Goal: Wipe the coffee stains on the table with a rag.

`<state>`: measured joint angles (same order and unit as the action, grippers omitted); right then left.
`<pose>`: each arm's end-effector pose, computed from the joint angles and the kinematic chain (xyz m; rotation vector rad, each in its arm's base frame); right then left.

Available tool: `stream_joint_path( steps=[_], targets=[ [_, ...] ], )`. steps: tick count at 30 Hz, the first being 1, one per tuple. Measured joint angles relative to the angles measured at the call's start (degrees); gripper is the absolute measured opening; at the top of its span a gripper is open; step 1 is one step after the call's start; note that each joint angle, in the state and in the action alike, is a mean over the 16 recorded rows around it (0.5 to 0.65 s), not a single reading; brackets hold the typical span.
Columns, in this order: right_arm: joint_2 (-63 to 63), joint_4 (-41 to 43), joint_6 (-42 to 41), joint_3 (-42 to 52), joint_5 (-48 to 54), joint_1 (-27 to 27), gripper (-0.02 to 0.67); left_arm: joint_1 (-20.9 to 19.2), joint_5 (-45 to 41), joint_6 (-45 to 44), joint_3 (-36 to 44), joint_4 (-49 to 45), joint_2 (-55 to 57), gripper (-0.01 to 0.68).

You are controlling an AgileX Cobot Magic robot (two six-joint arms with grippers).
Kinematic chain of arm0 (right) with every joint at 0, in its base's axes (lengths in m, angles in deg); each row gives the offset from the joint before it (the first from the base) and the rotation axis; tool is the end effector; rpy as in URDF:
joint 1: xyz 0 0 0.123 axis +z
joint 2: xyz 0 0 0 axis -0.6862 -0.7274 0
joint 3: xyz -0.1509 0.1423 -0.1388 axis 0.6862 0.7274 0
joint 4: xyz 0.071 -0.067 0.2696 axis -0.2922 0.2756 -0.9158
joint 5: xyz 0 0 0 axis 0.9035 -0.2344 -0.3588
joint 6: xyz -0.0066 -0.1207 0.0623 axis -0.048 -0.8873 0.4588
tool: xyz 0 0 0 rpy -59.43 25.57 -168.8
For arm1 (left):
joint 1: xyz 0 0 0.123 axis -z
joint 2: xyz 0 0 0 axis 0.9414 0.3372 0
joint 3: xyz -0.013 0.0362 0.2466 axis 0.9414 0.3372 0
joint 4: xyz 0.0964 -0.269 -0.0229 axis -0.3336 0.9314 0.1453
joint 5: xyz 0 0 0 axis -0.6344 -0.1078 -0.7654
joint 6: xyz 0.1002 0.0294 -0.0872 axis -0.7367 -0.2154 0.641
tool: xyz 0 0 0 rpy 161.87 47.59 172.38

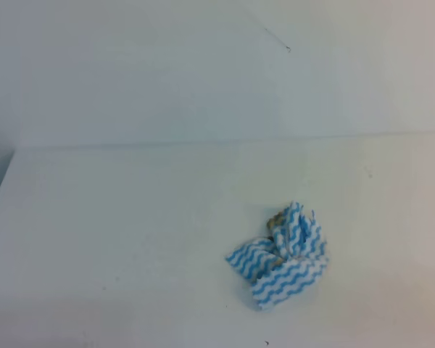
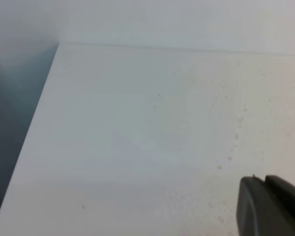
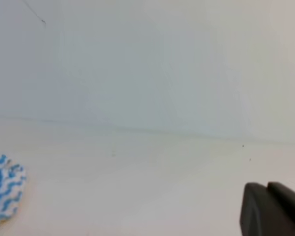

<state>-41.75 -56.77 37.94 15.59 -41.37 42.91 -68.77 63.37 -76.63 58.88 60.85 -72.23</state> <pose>0.1684 -0.0035 0.2231 -0.0582 1.5533 -0.0960 0.1686 -0.0122 0.1737 -0.1157 1.8058 -0.2119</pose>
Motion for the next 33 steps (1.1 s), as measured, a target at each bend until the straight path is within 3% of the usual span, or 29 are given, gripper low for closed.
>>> stream_joint_path(
  steps=[15, 33],
  targets=[
    [0.1, -2.6, 1.5, 3.7, 8.9, -3.8, -0.001, 0.0, 0.0, 0.1, 0.0, 0.0, 0.0, -0.004],
    [0.0, 0.0, 0.9, 3.4, 8.9, -0.3, -0.001, 0.0, 0.0, 0.2, 0.0, 0.0, 0.0, -0.004]
  ],
)
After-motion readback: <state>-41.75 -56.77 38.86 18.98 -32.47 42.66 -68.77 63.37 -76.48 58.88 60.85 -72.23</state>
